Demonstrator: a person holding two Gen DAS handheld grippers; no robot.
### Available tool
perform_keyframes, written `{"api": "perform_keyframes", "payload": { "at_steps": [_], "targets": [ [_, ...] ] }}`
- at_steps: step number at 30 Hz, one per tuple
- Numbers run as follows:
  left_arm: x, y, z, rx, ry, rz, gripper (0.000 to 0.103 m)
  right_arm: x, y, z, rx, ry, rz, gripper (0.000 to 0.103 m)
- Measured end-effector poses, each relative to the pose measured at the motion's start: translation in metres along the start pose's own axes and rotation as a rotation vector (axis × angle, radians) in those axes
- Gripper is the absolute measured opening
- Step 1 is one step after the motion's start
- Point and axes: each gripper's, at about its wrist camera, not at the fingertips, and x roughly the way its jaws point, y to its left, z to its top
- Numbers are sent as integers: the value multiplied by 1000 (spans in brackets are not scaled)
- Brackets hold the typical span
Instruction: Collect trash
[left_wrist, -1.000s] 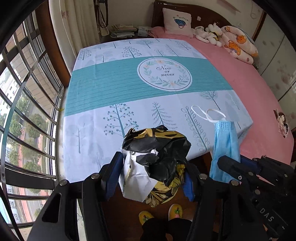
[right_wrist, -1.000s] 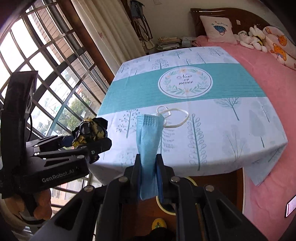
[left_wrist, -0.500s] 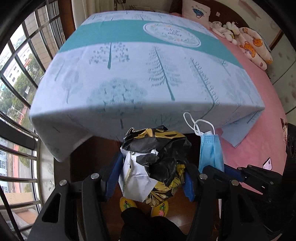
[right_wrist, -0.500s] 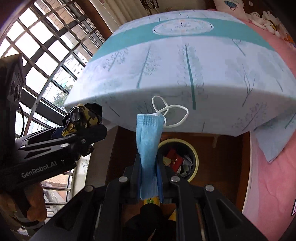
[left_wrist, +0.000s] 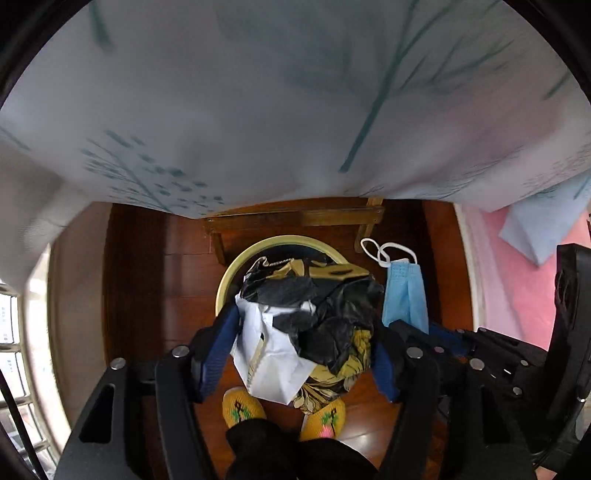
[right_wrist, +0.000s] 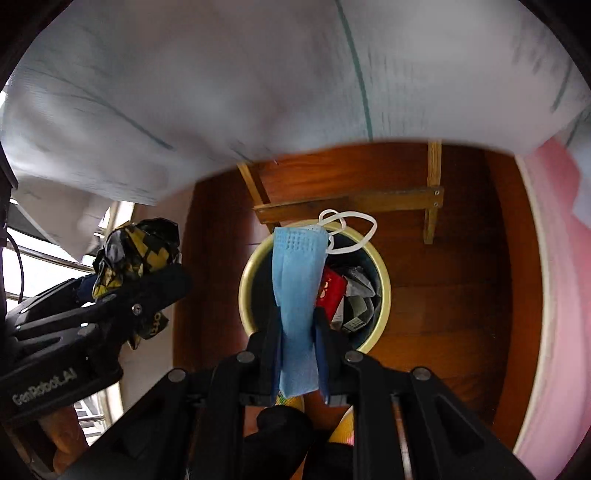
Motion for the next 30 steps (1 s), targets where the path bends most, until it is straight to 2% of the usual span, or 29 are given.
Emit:
{"api": "perform_keyframes", "payload": {
  "at_steps": [3,4,6,8,10,17,21,30],
  "targets": [
    [26,7,-2,-11,13,1,71,26,-7,-3,-11,0,-8,20],
    [32,9,-3,-17,23,-2,77,34,-9,-4,-13,2,-6,23],
    [42,14,-2,-30,32,15,85,45,-11,-3,-15,1,-9,41],
    [47,20,-2,-41,19,36,96,52,-15,-3,-11,-1,0,49],
    [48,28,-2,-53,6,46,100,57,-14,-4,-12,-6,2,49],
    [39,48,-4,-48,-32,80,101,53,-11,3,-2,-14,-19,50],
    [28,53,1,-58,-24,84,101,38,-5,7,1,-21,-22,52],
    [-23,44,13,-29,-22,78,101,-10,8,20,31,-32,-30,54]
  ]
}}
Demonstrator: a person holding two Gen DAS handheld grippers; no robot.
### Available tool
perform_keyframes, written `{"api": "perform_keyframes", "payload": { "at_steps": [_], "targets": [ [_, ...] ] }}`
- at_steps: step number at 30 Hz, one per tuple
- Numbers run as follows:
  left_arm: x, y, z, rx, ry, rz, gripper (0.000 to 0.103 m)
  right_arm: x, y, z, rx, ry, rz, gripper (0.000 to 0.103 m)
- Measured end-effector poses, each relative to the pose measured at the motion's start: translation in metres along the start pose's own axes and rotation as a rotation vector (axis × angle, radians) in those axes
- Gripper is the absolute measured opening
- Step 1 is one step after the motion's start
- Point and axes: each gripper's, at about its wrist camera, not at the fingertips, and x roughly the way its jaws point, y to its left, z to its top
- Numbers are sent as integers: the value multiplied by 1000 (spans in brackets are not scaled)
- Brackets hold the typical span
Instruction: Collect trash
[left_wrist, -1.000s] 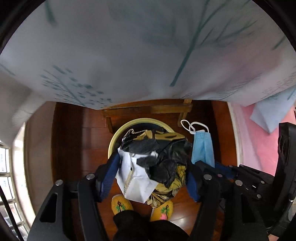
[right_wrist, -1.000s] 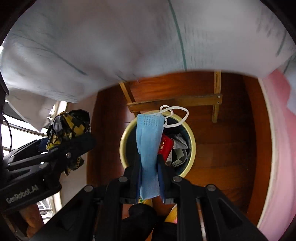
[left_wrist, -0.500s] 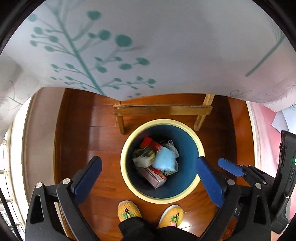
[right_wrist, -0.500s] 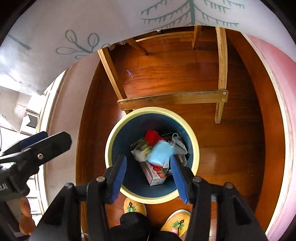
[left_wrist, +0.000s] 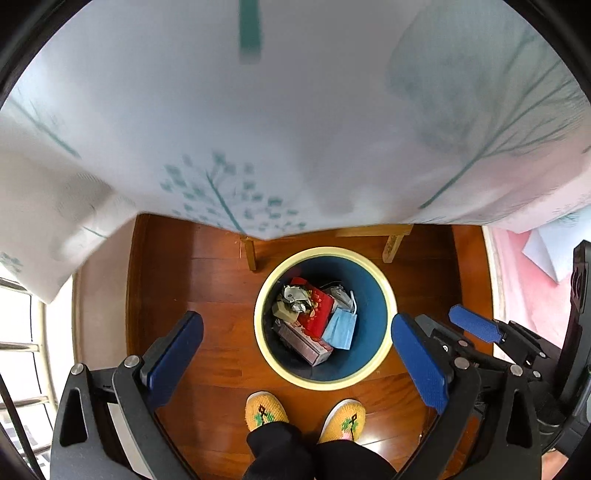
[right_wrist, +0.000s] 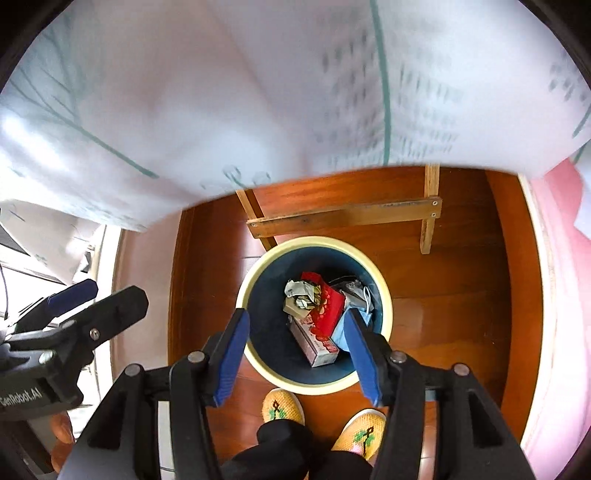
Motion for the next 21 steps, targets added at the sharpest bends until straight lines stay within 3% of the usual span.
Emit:
{"api": "perform_keyframes", "payload": {
  "at_steps": [21],
  "targets": [
    [-161,-22,64,79,-84,-1,101,-168,33,49,71,-115,5,54]
  ]
}}
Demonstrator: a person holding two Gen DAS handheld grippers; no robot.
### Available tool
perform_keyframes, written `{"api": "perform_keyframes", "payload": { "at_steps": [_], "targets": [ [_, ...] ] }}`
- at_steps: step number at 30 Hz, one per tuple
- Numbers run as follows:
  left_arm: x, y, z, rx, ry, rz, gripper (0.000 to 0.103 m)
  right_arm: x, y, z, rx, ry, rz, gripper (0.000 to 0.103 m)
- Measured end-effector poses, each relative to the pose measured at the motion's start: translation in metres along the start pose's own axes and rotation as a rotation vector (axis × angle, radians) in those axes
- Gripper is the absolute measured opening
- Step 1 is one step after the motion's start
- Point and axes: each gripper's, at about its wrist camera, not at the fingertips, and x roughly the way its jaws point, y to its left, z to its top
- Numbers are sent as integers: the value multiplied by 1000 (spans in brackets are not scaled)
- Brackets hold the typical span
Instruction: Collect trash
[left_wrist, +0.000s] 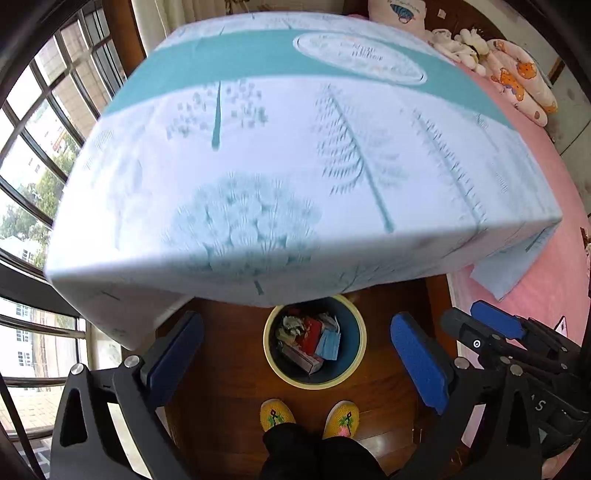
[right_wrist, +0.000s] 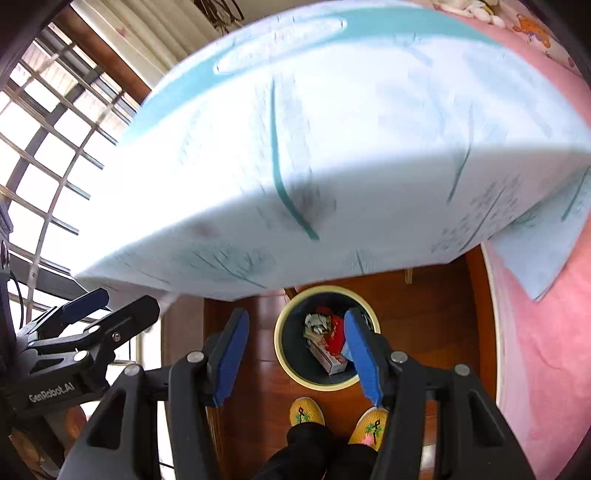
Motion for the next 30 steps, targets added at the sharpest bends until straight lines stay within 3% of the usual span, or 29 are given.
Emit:
{"api": "perform_keyframes", "payload": {
  "at_steps": [13,17,30],
  "targets": [
    [-114,-20,51,22,-119,-40,101,-120,31,51,-29,-128,-28,54],
    [-144,-25,59,17,-160,1,101,-152,38,63,-28,-174,-36,54],
    [-191,-27,59,-30,-262,42,101,-197,63,66,-102,-288,-57,54]
  ]
}}
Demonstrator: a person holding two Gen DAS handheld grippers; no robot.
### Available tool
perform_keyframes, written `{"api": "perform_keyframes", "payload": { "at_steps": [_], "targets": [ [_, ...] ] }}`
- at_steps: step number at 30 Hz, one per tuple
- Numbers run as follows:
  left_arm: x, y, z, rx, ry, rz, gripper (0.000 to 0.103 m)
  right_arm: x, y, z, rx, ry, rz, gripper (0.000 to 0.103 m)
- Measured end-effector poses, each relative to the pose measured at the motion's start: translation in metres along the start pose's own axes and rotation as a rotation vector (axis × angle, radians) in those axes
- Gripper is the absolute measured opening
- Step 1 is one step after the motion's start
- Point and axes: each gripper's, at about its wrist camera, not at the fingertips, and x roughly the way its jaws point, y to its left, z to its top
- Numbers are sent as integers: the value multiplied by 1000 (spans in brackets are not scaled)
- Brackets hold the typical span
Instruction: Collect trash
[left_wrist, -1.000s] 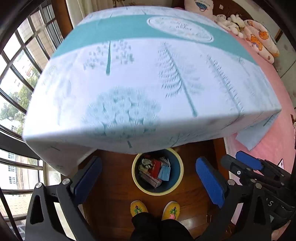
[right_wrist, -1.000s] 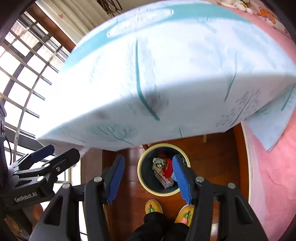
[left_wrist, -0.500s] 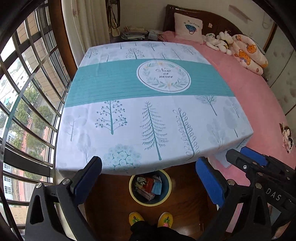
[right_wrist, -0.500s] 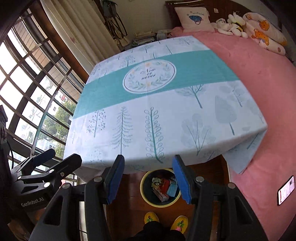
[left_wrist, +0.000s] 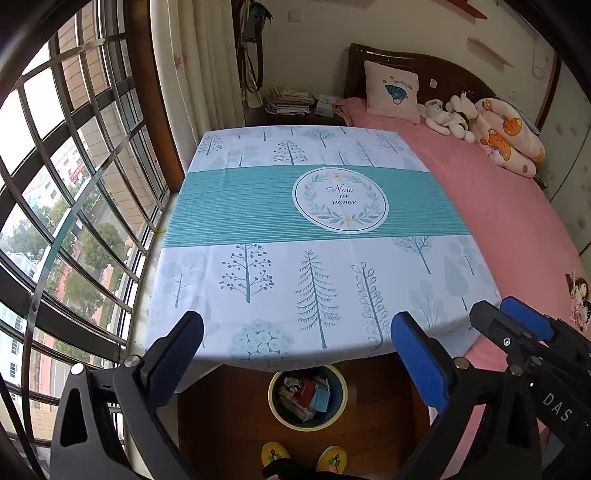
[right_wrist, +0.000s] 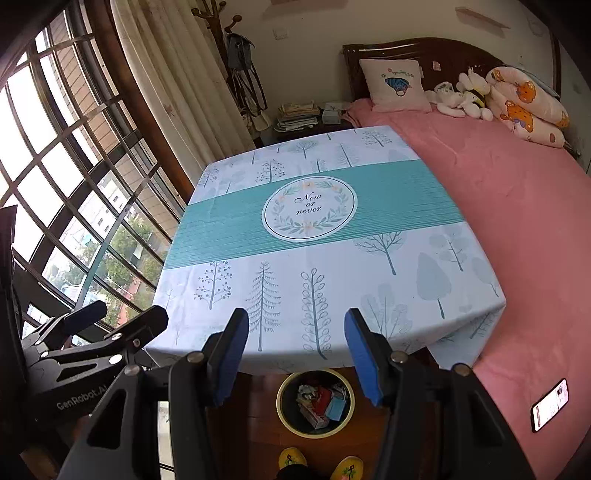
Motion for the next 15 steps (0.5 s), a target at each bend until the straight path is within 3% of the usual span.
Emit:
{"api": "perform_keyframes", "payload": {
  "at_steps": [15],
  "targets": [
    [-11,3,-5,0,-19,38,101,-10,5,-4,-22,-23,-10,54]
  ]
}}
